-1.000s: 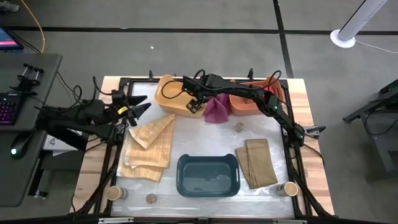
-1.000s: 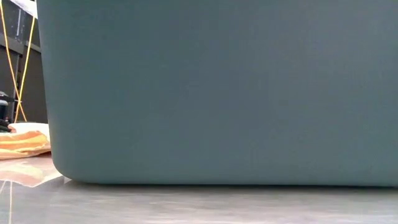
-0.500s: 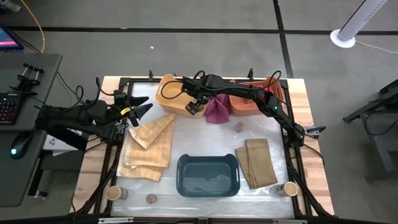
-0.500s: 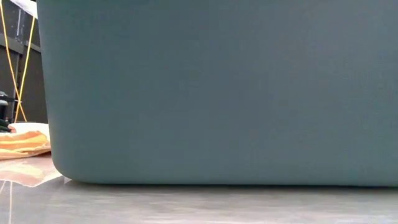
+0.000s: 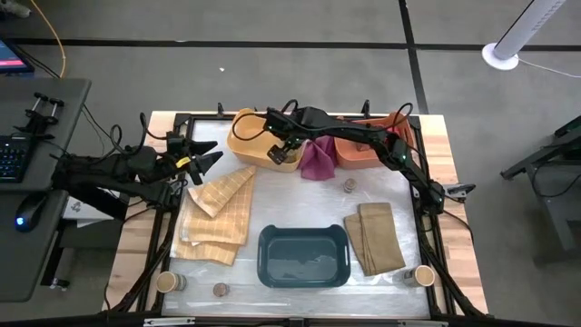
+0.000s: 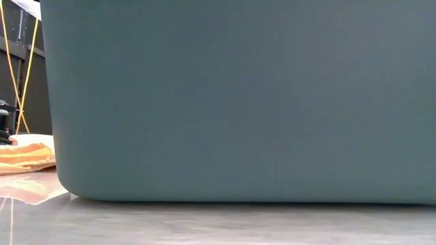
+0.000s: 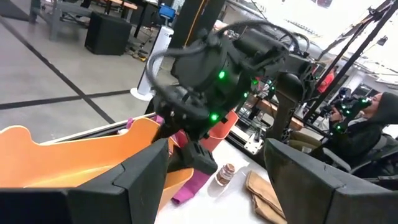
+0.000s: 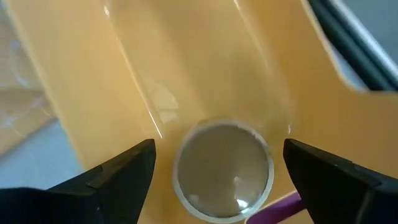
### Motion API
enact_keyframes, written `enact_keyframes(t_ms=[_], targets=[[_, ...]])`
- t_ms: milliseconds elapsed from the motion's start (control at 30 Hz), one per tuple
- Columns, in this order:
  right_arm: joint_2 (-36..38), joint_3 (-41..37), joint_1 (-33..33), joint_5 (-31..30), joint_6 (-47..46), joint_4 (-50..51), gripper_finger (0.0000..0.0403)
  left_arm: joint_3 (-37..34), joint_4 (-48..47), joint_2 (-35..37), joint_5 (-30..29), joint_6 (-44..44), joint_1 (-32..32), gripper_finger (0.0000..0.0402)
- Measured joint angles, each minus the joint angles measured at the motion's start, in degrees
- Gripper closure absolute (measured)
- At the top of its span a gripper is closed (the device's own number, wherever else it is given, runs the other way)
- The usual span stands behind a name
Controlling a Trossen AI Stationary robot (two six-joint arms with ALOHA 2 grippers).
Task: Sort spices by type
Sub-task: Put the right brown seasoning bottle into the yellow bin
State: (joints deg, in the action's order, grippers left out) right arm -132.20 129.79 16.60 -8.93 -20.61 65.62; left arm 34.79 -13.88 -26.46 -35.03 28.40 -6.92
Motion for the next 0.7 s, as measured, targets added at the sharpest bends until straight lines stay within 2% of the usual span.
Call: enact_keyframes(t_ms=[167, 433, 567, 700], targets=[[0.3, 5.3, 0.33, 0.34, 3.0, -0.15, 0.0053, 0.0, -0.22, 0.18, 1.97, -0.03, -0.02, 0.0152], [8.68, 3.59, 0.06, 6.29, 2.66, -0.53, 0.0053, 0.0, -0.77, 0.48, 12.29, 1.32, -0.07, 0.0152], [11.62, 3.59, -2.39, 8.03, 1.35, 5.42, 0.0053, 0.0, -0.76, 0.49, 14.08, 0.04, -0.13, 0.0152], [13.36, 3.59, -6.88, 8.42, -1.72, 15.79, 0.0053, 0.0, 0.82, 0.06, 14.1, -2.54, -0.13, 0.0152]])
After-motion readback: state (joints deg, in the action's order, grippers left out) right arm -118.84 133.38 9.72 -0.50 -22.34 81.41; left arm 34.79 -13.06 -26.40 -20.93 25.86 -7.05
